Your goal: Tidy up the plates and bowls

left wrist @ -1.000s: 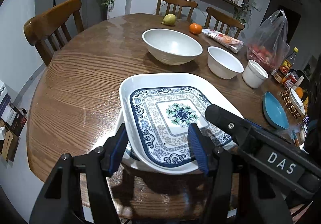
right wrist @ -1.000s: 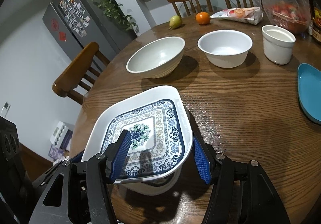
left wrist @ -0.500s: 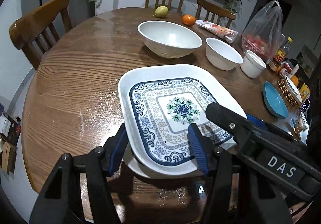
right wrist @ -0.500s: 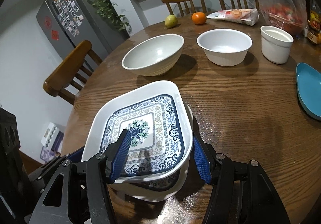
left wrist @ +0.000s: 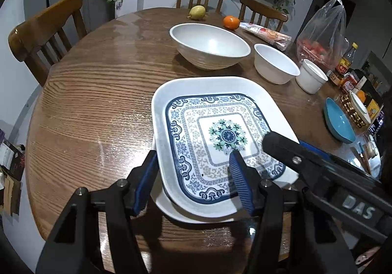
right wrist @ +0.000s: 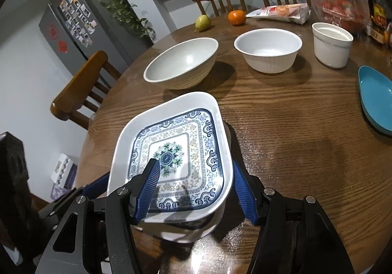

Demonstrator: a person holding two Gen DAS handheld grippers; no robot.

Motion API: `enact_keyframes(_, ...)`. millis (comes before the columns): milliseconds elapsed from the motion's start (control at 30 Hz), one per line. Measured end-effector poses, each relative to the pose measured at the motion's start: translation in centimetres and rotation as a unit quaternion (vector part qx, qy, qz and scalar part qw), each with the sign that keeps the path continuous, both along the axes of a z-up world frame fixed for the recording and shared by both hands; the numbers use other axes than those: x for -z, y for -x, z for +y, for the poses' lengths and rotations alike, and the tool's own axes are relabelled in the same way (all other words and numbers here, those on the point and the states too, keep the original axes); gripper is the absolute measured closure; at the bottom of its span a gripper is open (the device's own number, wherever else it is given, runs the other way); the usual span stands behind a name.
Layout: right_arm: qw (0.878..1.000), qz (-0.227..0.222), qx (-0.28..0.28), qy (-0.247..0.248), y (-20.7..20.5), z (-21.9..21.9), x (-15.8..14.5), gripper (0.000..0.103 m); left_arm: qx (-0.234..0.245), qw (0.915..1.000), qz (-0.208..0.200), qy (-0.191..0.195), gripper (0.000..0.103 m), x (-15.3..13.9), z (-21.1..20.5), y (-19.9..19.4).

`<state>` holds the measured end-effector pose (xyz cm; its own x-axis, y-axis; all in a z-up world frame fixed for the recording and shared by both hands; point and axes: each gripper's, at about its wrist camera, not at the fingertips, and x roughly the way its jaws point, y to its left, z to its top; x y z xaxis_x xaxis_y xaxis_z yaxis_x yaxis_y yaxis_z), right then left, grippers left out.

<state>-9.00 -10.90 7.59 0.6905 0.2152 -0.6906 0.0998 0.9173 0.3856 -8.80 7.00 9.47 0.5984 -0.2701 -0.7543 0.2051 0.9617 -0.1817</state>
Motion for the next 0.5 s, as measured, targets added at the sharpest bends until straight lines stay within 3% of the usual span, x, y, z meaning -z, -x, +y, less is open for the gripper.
enact_keyframes(233, 1.0, -0.006, -0.026, -0.006, 0.6, 0.3, -0.5, 0.04, -0.015, 0.9992, -0.014, -0.035, 0.044, -0.4, 0.1, 0.0)
enact_keyframes(500, 0.998, 0.001, -0.056, 0.002, 0.7, 0.6, -0.7, 0.04, -0.046, 0.9983, -0.012, -0.034, 0.036, -0.4, 1.4, -0.4)
